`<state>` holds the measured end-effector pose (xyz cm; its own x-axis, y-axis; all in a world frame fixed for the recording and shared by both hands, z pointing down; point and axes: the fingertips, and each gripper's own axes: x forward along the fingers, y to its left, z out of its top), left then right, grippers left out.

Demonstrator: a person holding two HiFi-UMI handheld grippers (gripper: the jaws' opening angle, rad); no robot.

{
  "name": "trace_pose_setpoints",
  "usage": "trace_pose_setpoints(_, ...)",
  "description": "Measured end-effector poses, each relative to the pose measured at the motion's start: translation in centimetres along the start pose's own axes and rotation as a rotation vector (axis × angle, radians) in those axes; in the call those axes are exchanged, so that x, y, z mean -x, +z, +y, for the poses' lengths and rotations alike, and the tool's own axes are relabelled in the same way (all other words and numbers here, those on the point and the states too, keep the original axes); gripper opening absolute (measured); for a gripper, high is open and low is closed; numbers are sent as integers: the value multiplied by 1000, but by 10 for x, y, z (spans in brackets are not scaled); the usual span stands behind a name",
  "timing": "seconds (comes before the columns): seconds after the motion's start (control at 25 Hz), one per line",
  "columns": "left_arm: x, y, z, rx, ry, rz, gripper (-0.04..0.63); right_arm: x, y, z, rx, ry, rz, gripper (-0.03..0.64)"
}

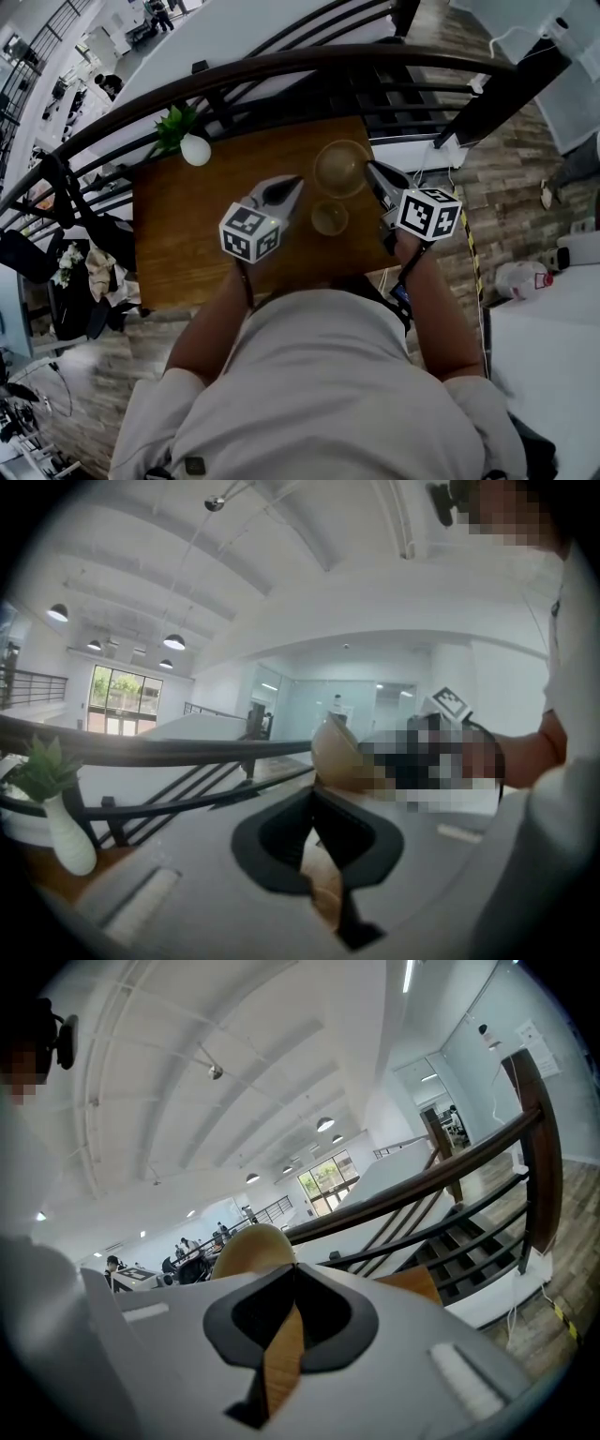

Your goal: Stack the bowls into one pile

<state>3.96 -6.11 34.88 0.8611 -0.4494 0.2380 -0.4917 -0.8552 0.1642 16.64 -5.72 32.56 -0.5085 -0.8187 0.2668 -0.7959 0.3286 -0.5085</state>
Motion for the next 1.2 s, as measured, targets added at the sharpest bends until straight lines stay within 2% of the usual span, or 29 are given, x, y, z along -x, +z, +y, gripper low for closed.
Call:
trace_pose_setpoints(0.2,2,-2,3,8,25,-1,5,-1,-1,1,9,19,16,15)
trace_pose_setpoints(0.44,-5,8,4,22,93,-17,5,-4,8,-5,23,79,53,15)
trace_pose_setpoints(0.96,-33,-4,-35,68,250,-13,5,24,5,-32,70,217,150,15)
trace_pose_setpoints(1.2,-47,-16,-49,90,281,-1,5,36,-8,-50,53,241,192,15)
